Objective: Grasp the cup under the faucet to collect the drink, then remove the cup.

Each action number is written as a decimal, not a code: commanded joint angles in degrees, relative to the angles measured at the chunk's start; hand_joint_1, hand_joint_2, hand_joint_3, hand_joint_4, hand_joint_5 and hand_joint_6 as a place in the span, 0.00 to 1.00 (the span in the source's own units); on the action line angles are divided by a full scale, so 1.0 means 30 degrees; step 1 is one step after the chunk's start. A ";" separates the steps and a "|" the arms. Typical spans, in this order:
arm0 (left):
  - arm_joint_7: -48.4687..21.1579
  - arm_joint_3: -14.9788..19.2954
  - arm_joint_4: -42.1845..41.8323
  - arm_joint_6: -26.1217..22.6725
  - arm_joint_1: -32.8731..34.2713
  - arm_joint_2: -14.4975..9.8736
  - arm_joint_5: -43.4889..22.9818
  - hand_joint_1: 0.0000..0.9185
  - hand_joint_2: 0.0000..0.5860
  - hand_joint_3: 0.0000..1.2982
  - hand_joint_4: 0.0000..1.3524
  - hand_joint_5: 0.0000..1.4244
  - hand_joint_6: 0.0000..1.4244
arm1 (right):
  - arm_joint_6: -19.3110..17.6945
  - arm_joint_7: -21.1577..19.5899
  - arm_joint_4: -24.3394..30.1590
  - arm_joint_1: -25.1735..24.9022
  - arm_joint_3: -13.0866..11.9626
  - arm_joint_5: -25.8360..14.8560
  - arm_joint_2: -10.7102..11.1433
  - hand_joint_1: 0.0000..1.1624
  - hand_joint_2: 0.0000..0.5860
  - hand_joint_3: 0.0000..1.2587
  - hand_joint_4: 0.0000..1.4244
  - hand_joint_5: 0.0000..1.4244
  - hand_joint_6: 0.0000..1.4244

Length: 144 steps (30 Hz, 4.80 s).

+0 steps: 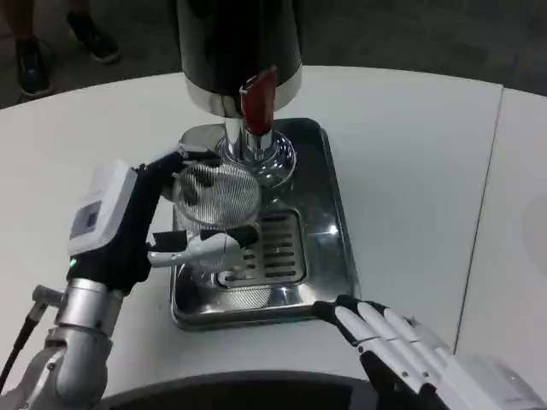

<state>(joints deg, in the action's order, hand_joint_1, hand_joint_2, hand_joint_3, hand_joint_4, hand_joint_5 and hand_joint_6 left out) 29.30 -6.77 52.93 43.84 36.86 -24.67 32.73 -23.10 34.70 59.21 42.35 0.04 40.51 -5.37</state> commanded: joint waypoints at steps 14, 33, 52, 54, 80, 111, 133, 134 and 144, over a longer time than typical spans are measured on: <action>0.2817 -0.0682 0.1781 -0.0543 0.0770 0.0877 0.0336 0.70 0.09 0.55 0.59 0.65 0.49 | -0.0114 -0.0235 0.0262 0.1322 -0.0557 -0.0572 -0.0772 0.35 0.78 0.05 0.01 0.00 0.00; 0.3276 -0.1031 0.2827 -0.1314 0.1307 0.2359 -0.0338 0.62 0.13 0.56 0.60 0.68 0.50 | 0.0481 -0.0131 0.0262 0.0853 -0.0954 -0.0971 -0.0515 0.34 0.79 0.05 0.01 0.00 0.00; 0.2417 -0.2228 0.3768 -0.1595 0.2865 0.2782 -0.0315 0.59 0.16 0.56 0.61 0.68 0.49 | 0.1179 -0.0103 0.0262 0.0449 -0.1265 -0.1271 -0.0330 0.34 0.80 0.06 0.01 0.00 0.00; 0.2436 -0.2289 0.3757 -0.1588 0.2876 0.2811 -0.0319 0.59 0.16 0.56 0.61 0.68 0.49 | 0.1252 -0.0100 0.0262 0.0403 -0.1259 -0.1258 -0.0311 0.34 0.80 0.06 0.01 0.00 0.00; 0.3432 -0.2076 0.3038 -0.1299 0.2003 0.2303 -0.0623 0.47 0.14 0.40 0.51 0.61 0.45 | 0.1365 -0.0977 0.0262 0.0510 -0.0974 -0.1450 -0.0205 0.35 0.82 0.07 0.04 0.00 0.00; 0.3928 -0.1855 0.2252 -0.0792 0.1401 0.2207 -0.0281 0.35 0.11 0.29 0.36 0.51 0.37 | 0.0817 -0.1437 0.0262 0.0976 -0.0973 -0.1816 -0.0304 0.35 0.86 0.08 0.04 0.00 0.00; 0.2349 -0.1362 0.1404 0.0644 0.0131 0.2131 -0.1588 0.14 0.00 0.00 0.00 0.12 0.12 | 0.1401 -0.1469 0.0262 0.0643 -0.0745 -0.1725 -0.0148 0.36 0.87 0.09 0.05 0.00 0.00; 0.2255 -0.1231 0.1205 0.0756 -0.0073 0.2099 -0.1731 0.14 0.00 0.00 0.01 0.13 0.12 | 0.1442 -0.1482 0.0262 0.0637 -0.0726 -0.1727 -0.0130 0.36 0.87 0.09 0.05 0.00 0.00; 0.0953 0.0363 -0.2757 0.1184 -0.3245 0.2187 -0.3445 0.11 0.01 0.04 0.06 0.16 0.13 | 0.1757 -0.1538 0.0262 0.0520 -0.0299 -0.1530 -0.0016 0.36 0.87 0.09 0.05 0.00 0.00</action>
<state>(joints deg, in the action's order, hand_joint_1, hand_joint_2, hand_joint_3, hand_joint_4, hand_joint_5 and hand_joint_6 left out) 33.84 -7.25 48.09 46.77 29.34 -18.16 24.38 -18.36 30.61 59.21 42.58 -1.21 35.74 -5.20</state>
